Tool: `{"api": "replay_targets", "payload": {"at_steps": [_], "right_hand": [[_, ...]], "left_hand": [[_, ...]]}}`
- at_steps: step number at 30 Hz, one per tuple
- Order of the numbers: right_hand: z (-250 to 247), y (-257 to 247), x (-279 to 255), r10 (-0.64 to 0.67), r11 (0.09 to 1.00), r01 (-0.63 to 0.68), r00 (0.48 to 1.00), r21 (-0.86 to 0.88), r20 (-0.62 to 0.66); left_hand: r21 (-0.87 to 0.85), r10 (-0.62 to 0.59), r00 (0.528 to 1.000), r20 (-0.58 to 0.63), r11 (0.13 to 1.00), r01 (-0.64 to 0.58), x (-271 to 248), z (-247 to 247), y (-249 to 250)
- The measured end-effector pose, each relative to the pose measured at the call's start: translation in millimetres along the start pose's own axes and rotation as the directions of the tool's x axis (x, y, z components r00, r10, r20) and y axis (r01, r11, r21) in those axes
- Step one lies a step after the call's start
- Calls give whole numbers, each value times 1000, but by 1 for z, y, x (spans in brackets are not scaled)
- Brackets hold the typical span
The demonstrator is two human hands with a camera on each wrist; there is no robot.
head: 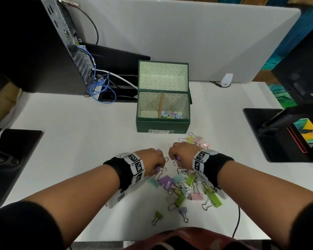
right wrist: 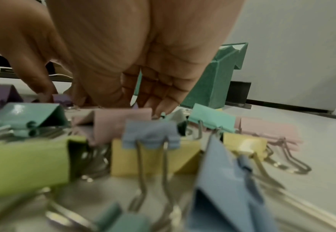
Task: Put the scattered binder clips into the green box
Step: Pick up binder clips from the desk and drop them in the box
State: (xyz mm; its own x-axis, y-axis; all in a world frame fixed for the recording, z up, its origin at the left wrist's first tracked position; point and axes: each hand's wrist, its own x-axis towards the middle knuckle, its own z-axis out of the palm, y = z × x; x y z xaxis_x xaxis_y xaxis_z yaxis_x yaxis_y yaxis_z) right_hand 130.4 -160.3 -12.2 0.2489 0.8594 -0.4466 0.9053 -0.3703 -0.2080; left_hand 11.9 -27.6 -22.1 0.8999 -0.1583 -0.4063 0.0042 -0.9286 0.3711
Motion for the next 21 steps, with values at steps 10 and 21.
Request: {"api": "replay_targets", "payload": {"at_steps": [10,21], "right_hand": [[-46,8,-13,251,865,-121,944,486,-212],[-106,27,7,512,543,77,759,837,-402]], "left_hand": [[-246,-161,972,-171,962,116,-7,-7,-14],[-630,-452,752,-480,774,63,11,-100,1]]}}
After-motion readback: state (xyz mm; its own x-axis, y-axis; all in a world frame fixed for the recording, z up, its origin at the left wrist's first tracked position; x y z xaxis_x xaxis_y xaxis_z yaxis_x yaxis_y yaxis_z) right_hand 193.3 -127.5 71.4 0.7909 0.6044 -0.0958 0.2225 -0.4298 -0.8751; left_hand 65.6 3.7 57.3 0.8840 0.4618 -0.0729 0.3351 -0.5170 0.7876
